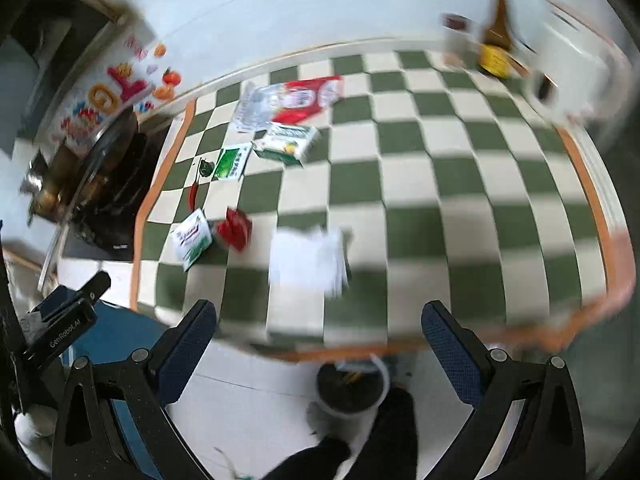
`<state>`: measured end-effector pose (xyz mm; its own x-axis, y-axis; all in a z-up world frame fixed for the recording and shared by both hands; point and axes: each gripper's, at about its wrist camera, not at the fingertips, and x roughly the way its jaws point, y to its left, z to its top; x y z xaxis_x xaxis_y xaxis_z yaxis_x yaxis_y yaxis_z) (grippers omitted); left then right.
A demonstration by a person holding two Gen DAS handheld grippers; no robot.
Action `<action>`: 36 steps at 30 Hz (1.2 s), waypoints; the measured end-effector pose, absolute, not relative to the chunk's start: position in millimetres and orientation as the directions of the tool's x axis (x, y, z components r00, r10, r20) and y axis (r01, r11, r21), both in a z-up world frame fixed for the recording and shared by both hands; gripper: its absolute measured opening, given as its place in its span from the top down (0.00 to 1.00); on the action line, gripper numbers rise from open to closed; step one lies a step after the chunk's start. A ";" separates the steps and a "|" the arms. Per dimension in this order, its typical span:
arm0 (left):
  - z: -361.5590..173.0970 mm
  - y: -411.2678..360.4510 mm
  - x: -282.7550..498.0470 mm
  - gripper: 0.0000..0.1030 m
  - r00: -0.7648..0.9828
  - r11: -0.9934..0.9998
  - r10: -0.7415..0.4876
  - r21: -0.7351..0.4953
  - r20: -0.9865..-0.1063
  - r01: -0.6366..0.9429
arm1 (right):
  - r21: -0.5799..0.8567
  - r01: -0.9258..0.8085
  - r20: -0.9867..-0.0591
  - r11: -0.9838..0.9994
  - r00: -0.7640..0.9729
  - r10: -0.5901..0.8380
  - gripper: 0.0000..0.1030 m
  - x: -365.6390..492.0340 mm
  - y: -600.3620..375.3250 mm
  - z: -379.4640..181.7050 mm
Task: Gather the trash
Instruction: 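Move both tools back over the checkered cloth, then grasp the white-green medicine box with the right tool while the left tool grasps the white sachet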
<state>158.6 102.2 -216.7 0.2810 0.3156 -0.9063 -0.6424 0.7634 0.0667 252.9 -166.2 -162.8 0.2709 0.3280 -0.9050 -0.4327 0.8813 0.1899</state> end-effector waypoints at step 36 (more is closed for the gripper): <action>-324.8 148.1 230.7 1.00 0.050 0.583 0.183 0.068 -0.982 -0.809 | -0.065 -0.889 -0.974 0.453 0.155 0.165 0.22 424.9 44.9 -328.1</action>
<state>230.7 148.1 -324.8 0.0501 0.1831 -0.9818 -0.8093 0.5835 0.0675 424.9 44.9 -328.1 0.1554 0.1649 -0.9740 -0.8892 0.4528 -0.0653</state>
